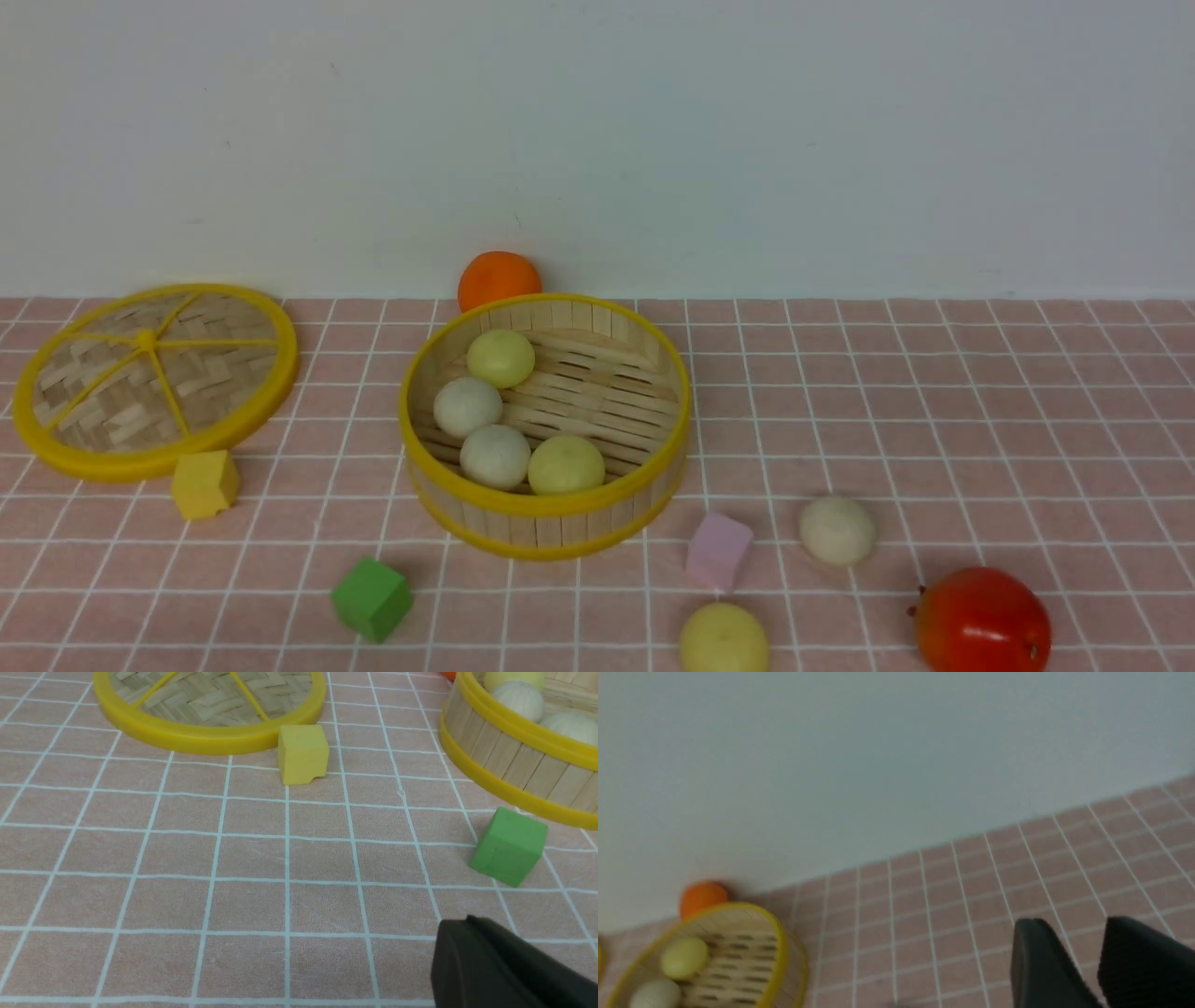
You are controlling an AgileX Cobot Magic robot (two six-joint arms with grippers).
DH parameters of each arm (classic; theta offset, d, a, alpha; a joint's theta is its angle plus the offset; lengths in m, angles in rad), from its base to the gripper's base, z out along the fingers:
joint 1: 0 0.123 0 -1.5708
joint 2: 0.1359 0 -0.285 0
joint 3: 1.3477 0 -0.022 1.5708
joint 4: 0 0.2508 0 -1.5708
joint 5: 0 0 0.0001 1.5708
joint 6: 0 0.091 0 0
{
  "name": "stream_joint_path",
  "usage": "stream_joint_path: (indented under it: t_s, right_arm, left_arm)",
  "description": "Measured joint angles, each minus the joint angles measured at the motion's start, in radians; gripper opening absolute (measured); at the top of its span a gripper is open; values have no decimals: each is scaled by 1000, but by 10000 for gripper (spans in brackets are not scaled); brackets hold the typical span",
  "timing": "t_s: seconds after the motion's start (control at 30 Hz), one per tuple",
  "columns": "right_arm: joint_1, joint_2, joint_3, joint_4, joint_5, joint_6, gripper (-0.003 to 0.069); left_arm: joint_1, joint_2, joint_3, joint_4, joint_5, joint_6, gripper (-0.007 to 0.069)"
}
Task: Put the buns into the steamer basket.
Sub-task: Use the right arm to grab a steamed stuffed bun
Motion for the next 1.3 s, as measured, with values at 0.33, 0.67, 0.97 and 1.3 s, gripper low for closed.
stream_joint_path:
  t_s: [0.33,0.67,0.97,1.3]
  right_arm:
    - [119,576,-164,260,154,-258,240]
    - [290,1085,-515,193,350,-178,240]
    - [303,1170,-561,139,336,-125,240]
    - [303,1218,-564,105,330,-76,240]
  left_arm:
    - [0,0,0,0,0,0,21]
    - [0,0,0,0,-1,0,28]
    - [0,0,0,0,-1,0,31]
    - [0,0,0,0,-1,0,39]
